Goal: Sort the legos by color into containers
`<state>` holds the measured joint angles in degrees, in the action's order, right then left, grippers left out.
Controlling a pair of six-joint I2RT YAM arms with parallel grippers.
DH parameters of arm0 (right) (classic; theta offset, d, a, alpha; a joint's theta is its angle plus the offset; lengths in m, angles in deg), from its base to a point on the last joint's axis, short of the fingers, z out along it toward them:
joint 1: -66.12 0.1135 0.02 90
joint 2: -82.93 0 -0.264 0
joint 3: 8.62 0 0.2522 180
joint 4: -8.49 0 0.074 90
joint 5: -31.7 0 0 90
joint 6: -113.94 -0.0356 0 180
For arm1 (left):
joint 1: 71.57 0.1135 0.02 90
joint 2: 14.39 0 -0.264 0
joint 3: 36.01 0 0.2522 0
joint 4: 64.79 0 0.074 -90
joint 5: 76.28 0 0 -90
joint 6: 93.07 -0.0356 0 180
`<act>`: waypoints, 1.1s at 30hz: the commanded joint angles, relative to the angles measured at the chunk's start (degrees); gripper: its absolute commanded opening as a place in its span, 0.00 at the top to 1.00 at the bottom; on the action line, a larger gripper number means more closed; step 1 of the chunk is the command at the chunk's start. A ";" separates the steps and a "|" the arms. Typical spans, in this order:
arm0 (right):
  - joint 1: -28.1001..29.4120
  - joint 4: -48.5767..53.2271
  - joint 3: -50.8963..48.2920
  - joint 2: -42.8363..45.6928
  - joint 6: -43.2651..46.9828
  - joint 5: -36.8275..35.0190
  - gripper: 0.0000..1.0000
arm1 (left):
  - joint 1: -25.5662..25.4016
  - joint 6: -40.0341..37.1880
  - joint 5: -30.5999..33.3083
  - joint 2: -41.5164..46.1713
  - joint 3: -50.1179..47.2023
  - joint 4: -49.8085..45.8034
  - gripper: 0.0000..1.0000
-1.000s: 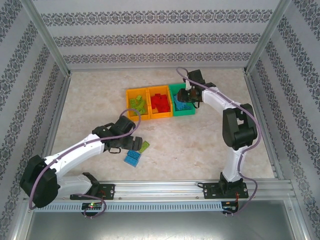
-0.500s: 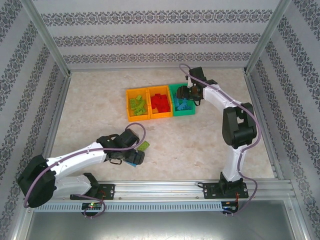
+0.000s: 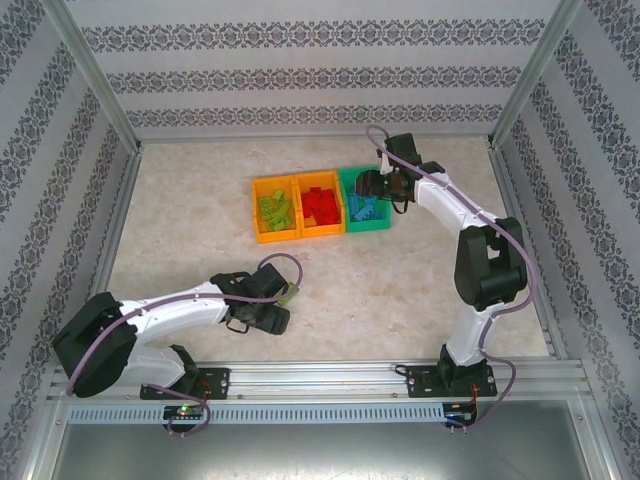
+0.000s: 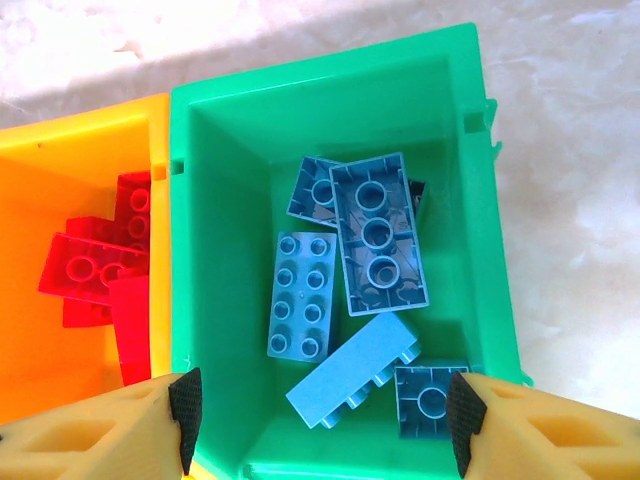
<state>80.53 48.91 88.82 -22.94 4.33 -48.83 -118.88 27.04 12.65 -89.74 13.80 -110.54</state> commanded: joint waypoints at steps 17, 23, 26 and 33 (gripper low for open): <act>-3.76 -1.84 -4.46 4.85 -1.38 1.44 0.31 | -0.86 4.21 2.07 0.18 2.03 -3.10 0.45; -5.05 -3.19 -6.79 6.44 -1.71 2.18 0.31 | -0.86 5.55 7.29 5.07 7.63 -8.91 0.49; -5.66 -3.91 -8.14 7.66 -1.92 2.43 0.31 | -0.85 5.48 7.87 6.05 10.59 -9.69 0.49; -7.26 -5.26 -12.19 11.01 -2.85 2.94 0.30 | -0.85 2.82 8.23 3.68 17.76 -6.92 0.50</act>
<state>74.09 45.32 78.59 -14.63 2.71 -46.86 -118.88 31.54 18.99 -84.91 28.62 -117.34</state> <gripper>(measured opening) 0.695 0.625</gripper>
